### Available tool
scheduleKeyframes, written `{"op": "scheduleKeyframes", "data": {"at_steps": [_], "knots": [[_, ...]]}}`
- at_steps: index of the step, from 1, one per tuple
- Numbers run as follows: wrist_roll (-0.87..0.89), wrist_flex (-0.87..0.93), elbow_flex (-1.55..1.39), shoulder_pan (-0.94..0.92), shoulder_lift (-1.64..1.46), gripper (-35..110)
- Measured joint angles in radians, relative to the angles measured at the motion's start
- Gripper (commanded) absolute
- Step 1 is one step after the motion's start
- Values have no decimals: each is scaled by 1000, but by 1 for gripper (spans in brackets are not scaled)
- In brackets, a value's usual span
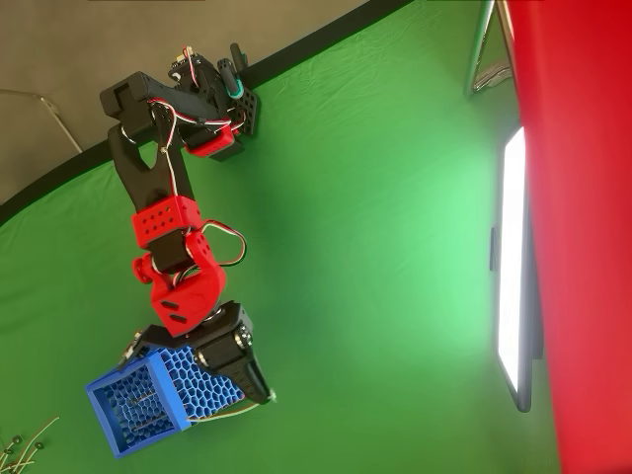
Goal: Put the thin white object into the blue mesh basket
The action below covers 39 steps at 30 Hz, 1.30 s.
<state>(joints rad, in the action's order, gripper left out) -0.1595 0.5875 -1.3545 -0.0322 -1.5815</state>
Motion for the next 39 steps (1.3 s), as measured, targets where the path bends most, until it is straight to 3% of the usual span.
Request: {"op": "scheduleKeyframes", "data": {"at_steps": [15, 32, 39], "knots": [[189, -95, -21, -186, -9, 1], [678, -206, -255, -318, -109, 0], [765, -206, -284, -408, -115, 1]]}}
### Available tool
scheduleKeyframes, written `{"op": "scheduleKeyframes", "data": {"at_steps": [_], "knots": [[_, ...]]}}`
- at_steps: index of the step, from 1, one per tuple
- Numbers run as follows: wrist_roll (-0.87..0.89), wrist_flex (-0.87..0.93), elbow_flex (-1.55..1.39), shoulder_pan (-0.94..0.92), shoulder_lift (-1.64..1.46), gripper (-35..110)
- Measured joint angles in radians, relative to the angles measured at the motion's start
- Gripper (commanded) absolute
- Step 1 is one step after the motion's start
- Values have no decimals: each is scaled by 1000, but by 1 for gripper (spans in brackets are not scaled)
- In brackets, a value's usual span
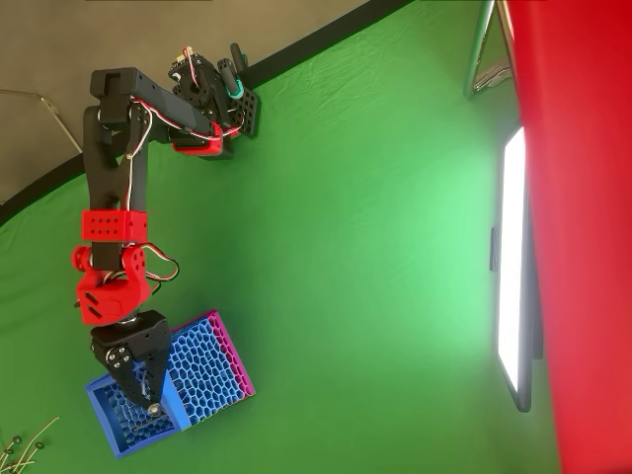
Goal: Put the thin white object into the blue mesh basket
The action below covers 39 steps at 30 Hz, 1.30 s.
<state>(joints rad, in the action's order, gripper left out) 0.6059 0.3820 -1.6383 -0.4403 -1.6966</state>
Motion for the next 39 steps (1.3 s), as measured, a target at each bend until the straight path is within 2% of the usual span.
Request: {"op": "scheduleKeyframes", "data": {"at_steps": [8, 14, 31, 39], "knots": [[69, -89, -97, -101, -26, 25], [98, -166, -169, -141, -48, 29], [67, -225, -284, -147, -117, 26], [-26, -225, -380, -114, -249, 3]]}}
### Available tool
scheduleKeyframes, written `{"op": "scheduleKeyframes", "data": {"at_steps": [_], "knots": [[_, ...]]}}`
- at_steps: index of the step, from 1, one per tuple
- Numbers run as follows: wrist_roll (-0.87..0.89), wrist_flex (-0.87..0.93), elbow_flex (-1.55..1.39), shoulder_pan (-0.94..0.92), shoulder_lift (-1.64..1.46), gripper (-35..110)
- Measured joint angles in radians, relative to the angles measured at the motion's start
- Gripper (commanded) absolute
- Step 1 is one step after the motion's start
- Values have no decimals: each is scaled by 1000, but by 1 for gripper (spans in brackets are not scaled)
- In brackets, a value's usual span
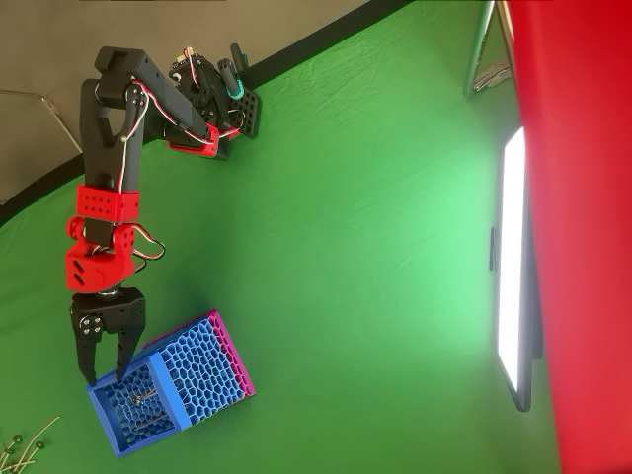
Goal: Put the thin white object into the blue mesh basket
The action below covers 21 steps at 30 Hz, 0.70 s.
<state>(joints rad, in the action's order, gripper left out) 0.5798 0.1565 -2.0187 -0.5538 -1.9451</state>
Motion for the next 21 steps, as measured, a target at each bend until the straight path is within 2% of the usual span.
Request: {"op": "scheduleKeyframes", "data": {"at_steps": [9, 16, 21], "knots": [[-184, 5, -285, 138, -311, 0], [-379, 11, -634, 339, -678, 0], [-471, 140, -785, 439, -900, 0]]}}
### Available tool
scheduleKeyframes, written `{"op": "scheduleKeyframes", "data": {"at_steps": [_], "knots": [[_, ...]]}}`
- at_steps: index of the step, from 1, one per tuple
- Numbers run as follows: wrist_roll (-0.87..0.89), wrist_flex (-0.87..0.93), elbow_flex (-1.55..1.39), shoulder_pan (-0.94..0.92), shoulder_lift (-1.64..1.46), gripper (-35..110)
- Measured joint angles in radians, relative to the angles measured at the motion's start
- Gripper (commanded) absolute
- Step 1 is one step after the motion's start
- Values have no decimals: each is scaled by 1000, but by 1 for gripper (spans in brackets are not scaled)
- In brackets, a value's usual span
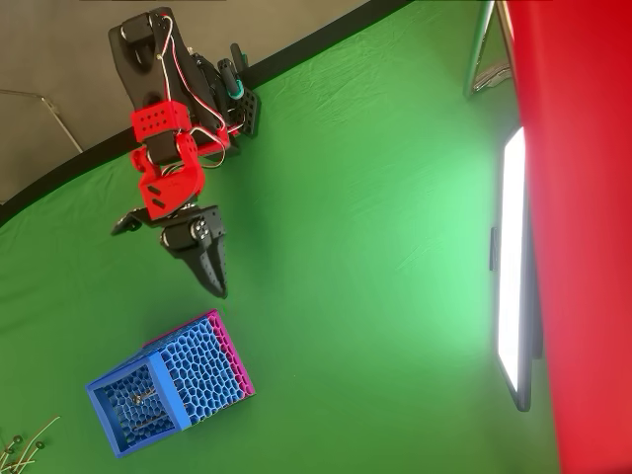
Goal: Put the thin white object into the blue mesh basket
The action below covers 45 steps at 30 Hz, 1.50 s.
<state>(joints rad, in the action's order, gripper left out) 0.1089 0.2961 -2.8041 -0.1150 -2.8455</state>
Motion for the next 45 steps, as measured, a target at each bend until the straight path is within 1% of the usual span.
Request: {"op": "scheduleKeyframes", "data": {"at_steps": [3, 10, 20, 32, 45], "knots": [[-63, 95, -100, 49, -143, 0], [-158, 227, -256, 80, -313, 0], [-150, 466, -272, 133, -454, 1], [-97, 552, -272, 127, -469, 1], [-97, 565, -272, 120, -472, 1]]}}
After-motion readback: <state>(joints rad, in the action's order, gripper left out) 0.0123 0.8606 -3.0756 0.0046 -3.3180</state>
